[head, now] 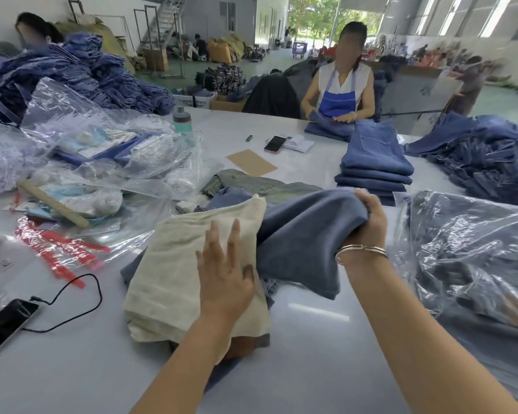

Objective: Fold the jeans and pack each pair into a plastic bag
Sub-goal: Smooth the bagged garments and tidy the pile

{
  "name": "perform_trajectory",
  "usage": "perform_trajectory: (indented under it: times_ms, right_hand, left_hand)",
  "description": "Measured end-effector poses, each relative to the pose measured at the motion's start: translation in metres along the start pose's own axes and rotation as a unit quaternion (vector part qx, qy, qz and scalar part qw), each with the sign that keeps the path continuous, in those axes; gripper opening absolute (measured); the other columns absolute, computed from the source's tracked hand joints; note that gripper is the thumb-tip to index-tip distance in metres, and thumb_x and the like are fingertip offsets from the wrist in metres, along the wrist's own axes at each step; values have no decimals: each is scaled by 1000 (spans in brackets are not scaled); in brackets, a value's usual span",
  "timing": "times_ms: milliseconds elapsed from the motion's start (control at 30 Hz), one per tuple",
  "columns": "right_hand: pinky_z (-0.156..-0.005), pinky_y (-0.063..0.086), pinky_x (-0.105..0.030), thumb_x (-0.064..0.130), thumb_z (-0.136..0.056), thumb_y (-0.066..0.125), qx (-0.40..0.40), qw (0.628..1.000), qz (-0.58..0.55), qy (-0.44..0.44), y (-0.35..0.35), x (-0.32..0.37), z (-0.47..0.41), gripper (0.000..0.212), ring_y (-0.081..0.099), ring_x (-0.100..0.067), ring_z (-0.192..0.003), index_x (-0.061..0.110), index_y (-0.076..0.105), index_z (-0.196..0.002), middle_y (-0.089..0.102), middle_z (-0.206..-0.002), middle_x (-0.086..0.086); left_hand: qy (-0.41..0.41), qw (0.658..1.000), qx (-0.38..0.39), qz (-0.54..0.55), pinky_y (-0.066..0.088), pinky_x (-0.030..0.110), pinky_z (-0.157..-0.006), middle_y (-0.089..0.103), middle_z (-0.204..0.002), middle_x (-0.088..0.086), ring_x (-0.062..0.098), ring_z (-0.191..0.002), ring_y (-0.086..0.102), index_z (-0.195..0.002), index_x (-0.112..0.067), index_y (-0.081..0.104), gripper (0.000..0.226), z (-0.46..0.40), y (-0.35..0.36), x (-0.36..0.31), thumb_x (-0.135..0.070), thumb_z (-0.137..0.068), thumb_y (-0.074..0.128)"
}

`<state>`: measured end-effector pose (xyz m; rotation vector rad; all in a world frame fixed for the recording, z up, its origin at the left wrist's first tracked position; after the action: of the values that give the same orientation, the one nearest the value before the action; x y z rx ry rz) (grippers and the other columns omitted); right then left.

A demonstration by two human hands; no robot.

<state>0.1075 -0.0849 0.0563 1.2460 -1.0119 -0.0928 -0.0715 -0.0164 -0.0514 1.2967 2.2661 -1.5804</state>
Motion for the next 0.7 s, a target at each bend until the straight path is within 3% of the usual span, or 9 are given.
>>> perform_trajectory:
  times_ms: [67, 133, 200, 267, 333, 433, 567, 633, 700]
  right_hand:
    - [-54, 47, -18, 15, -93, 38, 11, 998, -34, -43, -1, 30, 1, 45, 53, -14, -51, 17, 56, -52, 53, -51, 2]
    - [-57, 48, -18, 16, -91, 39, 47, 996, -39, -60, 5, 52, 6, 35, 55, -15, -54, 15, 55, -60, 56, -54, 1]
    - [-62, 49, -20, 19, -86, 41, 85, 994, -21, -58, 9, 66, 15, 21, 56, -15, -59, 13, 51, -69, 57, -58, 0]
    - [-69, 49, -22, 24, -81, 43, 105, 993, -3, -55, 9, 76, 27, 24, 59, -16, -65, 12, 61, -71, 61, -63, -1]
    - [-78, 46, -29, 27, -79, 45, 114, 992, -3, -55, 8, 84, 38, 24, 58, -20, -76, 9, 59, -87, 59, -77, -7]
    - [-77, 48, -30, 28, -83, 44, 133, 989, 14, -59, 9, 92, 46, 21, 54, -22, -81, 10, 51, -92, 51, -86, -9]
    - [-79, 52, -27, 36, -85, 46, 168, 982, 35, -77, 9, 109, 41, 30, 62, -15, -78, 18, 71, -80, 66, -79, -1]
    - [-87, 51, -29, 38, -87, 46, 164, 976, 99, -106, -2, 112, 39, 31, 65, -14, -88, 19, 70, -92, 70, -90, -2]
    - [-94, 47, -30, 29, -91, 50, 128, 957, 213, -148, -30, 104, 38, 22, 62, -14, -99, 18, 60, -108, 65, -107, -6]
  left_hand:
    - [18, 996, 31, -81, 19, 65, -109, 10, -155, 28, 48, -141, 16, -152, -16, 18, 83, 3, 9, -13, -14, -80, 60]
    - [68, 990, 93, -81, 13, 61, -113, 0, -158, 23, 44, -144, 2, -154, -17, 3, 91, 8, 25, -33, -22, -80, 57]
    - [110, 986, 113, 44, 19, 51, -115, 5, -158, 18, 38, -146, 8, -151, -16, 3, 106, 13, 38, -60, -28, -71, 71]
    - [67, 976, 82, 190, 26, 43, -115, 19, -156, 17, 31, -146, 18, -148, -8, 19, 110, 10, 44, -86, -29, -61, 82]
    - [28, 959, 40, 280, 31, 35, -113, 35, -151, 10, 22, -142, 30, -146, -10, 32, 99, 0, 41, -105, -30, -63, 83]
    - [21, 932, 29, 360, 47, 20, -88, 64, -116, -15, 2, -108, 59, -130, -41, 48, 57, -21, 30, -119, -28, -78, 69]
    - [11, 940, 17, 340, 49, 32, -71, 71, -94, -2, 20, -84, 64, -107, -20, 68, 39, -40, 21, -136, -28, -76, 48]
    - [-54, 915, 43, 398, 48, 35, -72, 69, -88, -4, 20, -81, 60, -101, -18, 68, 35, -46, 18, -142, -27, -74, 47]
    - [-152, 858, 69, 486, 52, 41, -74, 68, -85, -3, 21, -82, 60, -91, -20, 68, 21, -48, 18, -146, -25, -78, 53]
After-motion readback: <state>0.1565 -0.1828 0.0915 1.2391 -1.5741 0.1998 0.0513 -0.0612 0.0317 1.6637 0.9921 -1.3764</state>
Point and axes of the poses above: each hand's wrist, its own z-axis away from the middle knuckle, its own y-axis out of the palm, x = y × z, the point moved 1 cm from there along -z, towards the middle knuckle
